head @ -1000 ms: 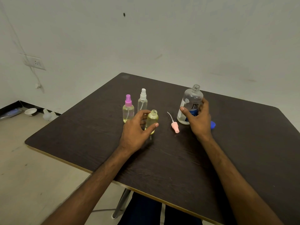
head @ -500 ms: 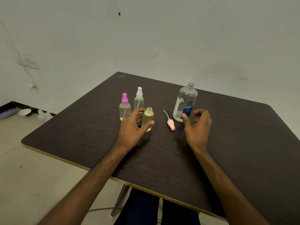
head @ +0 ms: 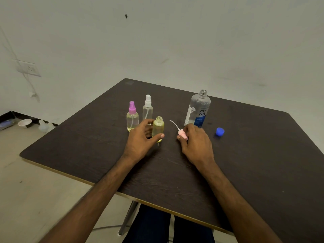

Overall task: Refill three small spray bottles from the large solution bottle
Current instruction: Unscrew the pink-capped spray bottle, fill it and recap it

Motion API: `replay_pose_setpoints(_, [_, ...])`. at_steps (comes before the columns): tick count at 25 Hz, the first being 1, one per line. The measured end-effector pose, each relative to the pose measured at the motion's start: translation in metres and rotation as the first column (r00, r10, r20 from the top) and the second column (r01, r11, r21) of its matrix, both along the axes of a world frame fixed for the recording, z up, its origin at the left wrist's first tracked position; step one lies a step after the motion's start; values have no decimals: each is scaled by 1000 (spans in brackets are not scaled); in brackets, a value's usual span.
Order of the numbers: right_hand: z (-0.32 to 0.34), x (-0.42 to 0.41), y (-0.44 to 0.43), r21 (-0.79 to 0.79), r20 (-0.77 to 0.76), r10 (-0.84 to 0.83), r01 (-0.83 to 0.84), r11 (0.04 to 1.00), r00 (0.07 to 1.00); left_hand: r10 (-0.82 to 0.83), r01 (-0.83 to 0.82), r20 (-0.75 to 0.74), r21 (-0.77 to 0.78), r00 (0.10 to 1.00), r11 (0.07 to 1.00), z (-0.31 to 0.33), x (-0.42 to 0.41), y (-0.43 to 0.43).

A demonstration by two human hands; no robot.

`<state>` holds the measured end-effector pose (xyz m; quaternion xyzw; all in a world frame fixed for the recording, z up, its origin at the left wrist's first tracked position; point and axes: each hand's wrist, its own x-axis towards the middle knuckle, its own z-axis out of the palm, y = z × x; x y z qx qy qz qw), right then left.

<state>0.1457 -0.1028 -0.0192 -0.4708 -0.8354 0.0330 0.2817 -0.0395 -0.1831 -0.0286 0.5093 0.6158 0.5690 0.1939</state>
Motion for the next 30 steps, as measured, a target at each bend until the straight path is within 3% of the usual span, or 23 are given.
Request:
replay_pose_setpoints(4, [3,3,0,-14,-20,-40,39,999,999,-8,8,0,0,1000,1000,-2,-1,0])
replay_pose_setpoints(6, [7,5,-2,-81,-216,-26,8,997,976,-6,6,-16,-1,1000,1000,-2,-1,-1])
replay_pose_setpoints(8, [15,7,-4,-128,-484,0,-71,989,875,-7,7,-36,-1,999,1000,-2,-1,-1])
replay_pose_setpoints(11, [38,14,-6,37,-614,166,-182,983,771,-8,8,-47,0,999,1000,-1,-1,-1])
replay_pose_setpoints(14, [65,15,-11,155,-551,330,-295,943,766,-8,8,-42,3,999,1000,0,-1,-1])
replay_pose_setpoints(19, [94,10,-10,255,-267,455,-393,883,850,-6,6,-54,6,999,1000,1,0,-2])
replay_pose_setpoints(23, [105,7,-9,341,-81,481,-429,836,873,0,0,-46,11,999,1000,1,1,-2])
replay_pose_setpoints(30, [118,2,-7,434,32,439,-408,803,898,5,-4,-44,9,999,1000,2,1,-2])
